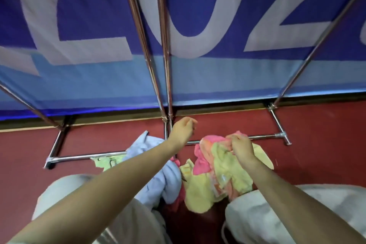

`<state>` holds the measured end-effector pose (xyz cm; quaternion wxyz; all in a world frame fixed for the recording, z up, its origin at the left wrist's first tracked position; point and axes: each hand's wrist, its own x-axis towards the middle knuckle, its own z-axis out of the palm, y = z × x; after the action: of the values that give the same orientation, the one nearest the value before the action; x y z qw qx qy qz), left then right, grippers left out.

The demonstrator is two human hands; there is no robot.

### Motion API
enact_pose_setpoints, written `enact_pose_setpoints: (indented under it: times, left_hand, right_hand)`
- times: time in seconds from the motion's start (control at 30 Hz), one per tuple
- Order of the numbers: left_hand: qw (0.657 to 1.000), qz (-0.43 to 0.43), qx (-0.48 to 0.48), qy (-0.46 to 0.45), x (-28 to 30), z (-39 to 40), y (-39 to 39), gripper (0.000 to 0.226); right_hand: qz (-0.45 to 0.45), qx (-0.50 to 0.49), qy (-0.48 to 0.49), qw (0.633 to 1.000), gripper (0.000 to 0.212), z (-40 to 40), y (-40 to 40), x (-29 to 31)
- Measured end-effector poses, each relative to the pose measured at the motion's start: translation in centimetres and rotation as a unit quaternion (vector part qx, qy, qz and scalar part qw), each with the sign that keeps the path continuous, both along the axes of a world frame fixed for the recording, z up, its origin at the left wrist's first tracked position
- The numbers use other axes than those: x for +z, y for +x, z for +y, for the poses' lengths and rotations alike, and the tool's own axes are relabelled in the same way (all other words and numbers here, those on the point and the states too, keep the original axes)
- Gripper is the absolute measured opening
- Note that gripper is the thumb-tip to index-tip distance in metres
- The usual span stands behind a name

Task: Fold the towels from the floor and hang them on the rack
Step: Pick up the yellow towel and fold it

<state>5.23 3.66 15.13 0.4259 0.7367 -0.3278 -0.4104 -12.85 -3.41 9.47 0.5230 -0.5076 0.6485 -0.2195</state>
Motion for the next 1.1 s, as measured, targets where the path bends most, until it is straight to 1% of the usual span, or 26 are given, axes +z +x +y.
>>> enact_pose_setpoints:
  times: [0.1, 0.23, 0.33, 0.4, 0.47, 0.6, 0.67, 0.73, 0.8, 0.87, 0.93, 0.97, 1.0, 1.07, 1.1]
  left_hand:
    - [0.997, 0.002, -0.019, 0.073, -5.7, -1.7, -0.8, 0.028]
    - [0.988, 0.045, -0.021, 0.148, -12.6, -4.2, -2.2, 0.022]
    - [0.981, 0.054, -0.027, 0.183, -17.3, -5.8, -3.5, 0.021]
    - [0.977, 0.034, -0.052, 0.204, -19.8, -6.7, -4.5, 0.028]
    - [0.974, 0.032, -0.066, 0.214, -21.3, -7.6, -5.2, 0.028]
    - [0.972, 0.047, -0.065, 0.221, -24.6, -9.6, -5.7, 0.03]
    - [0.972, 0.061, -0.045, 0.222, -26.2, -11.1, -5.6, 0.027]
    - [0.971, 0.09, -0.003, 0.223, -27.9, -12.6, -5.3, 0.022]
    - [0.972, 0.101, 0.008, 0.214, -29.4, -13.7, -5.2, 0.026]
    - [0.971, 0.111, -0.023, 0.21, -30.7, -14.1, -5.6, 0.037]
    - [0.965, 0.078, -0.09, 0.235, -31.1, -13.9, -6.5, 0.047]
    - [0.96, 0.065, -0.109, 0.249, -30.9, -13.8, -6.9, 0.045]
    - [0.957, 0.066, -0.107, 0.26, -30.7, -13.7, -7.2, 0.038]
    - [0.959, 0.085, -0.067, 0.26, -29.7, -13.5, -7.4, 0.016]
    - [0.962, 0.096, -0.04, 0.251, -29.0, -13.4, -7.2, 0.011]
  right_hand:
    - [0.028, -0.009, 0.039, 0.999, 0.023, -0.5, -2.6, -5.2]
    - [0.09, 0.02, 0.077, 0.993, 0.019, -2.3, -4.8, -11.1]
    - [0.138, 0.061, 0.089, 0.984, 0.017, -4.0, -5.4, -14.7]
    - [0.169, 0.092, 0.084, 0.978, 0.018, -5.2, -5.3, -16.6]
    - [0.203, 0.128, 0.066, 0.969, 0.021, -6.4, -4.8, -18.0]
    - [0.246, 0.191, 0.052, 0.949, 0.032, -8.1, -3.9, -20.8]
    - [0.282, 0.241, 0.038, 0.928, 0.034, -8.8, -3.7, -22.2]
    - [0.303, 0.277, 0.031, 0.911, 0.036, -9.4, -3.8, -23.4]
    - [0.305, 0.305, 0.033, 0.902, 0.038, -9.6, -4.1, -24.5]
    - [0.286, 0.313, 0.044, 0.905, 0.037, -9.5, -4.7, -25.3]
    - [0.286, 0.314, 0.06, 0.903, 0.036, -9.0, -5.2, -25.8]
    - [0.285, 0.312, 0.066, 0.904, 0.035, -8.8, -5.4, -26.0]
    - [0.278, 0.307, 0.067, 0.908, 0.033, -8.7, -5.4, -26.1]
    - [0.253, 0.28, 0.064, 0.924, 0.027, -8.6, -5.1, -25.6]
    - [0.243, 0.265, 0.054, 0.932, 0.023, -8.6, -4.8, -24.9]
